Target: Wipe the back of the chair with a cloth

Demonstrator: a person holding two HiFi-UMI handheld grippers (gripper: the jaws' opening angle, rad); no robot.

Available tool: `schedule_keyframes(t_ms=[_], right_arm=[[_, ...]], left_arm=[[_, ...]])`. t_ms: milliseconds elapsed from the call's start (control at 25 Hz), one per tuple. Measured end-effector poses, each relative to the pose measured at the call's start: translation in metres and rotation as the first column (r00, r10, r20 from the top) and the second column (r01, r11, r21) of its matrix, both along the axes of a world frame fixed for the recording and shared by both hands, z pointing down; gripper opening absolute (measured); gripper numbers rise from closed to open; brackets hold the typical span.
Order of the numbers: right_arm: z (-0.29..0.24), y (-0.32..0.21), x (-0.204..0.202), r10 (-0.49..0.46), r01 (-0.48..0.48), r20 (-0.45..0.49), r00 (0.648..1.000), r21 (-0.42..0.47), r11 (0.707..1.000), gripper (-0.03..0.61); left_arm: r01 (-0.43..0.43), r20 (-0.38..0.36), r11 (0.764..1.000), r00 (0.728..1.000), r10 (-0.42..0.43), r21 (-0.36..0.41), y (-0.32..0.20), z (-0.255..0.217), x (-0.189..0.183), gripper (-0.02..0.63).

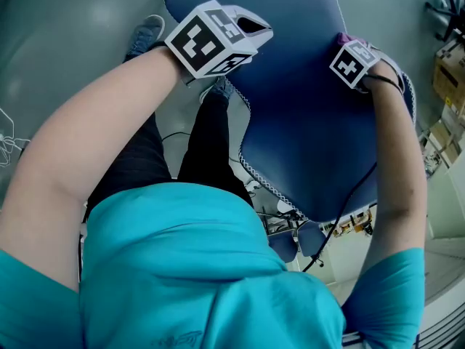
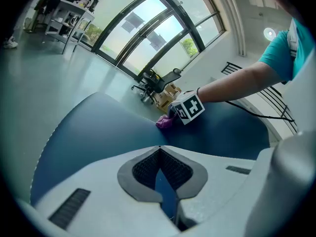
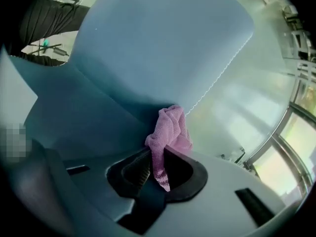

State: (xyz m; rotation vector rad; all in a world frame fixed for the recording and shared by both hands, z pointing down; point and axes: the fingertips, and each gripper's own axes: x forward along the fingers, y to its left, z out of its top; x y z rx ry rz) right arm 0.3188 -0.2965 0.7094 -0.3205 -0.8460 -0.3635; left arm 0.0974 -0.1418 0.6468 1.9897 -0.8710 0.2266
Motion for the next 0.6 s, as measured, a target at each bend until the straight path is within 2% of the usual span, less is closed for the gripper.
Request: schedule_keyframes(t_ms=[320,600], right_arm=[[0.001,-0.003,0.0,0.105,-0.105,-0.056,0.993,0.019,0.994,0.06],[0.002,0.014,0.006,0.094,-0.094,-0.079,0.992,0.012,0.996,0.06]], left_arm=[[0.0,-0.01,1.0,1.0,0.0,-0.007,0.008,-0.003,-0.002,-0.005],[0.007,-0.012,1.0,1.0,-0.007,-0.009,0.019,-0.004,-0.007,-0.005]])
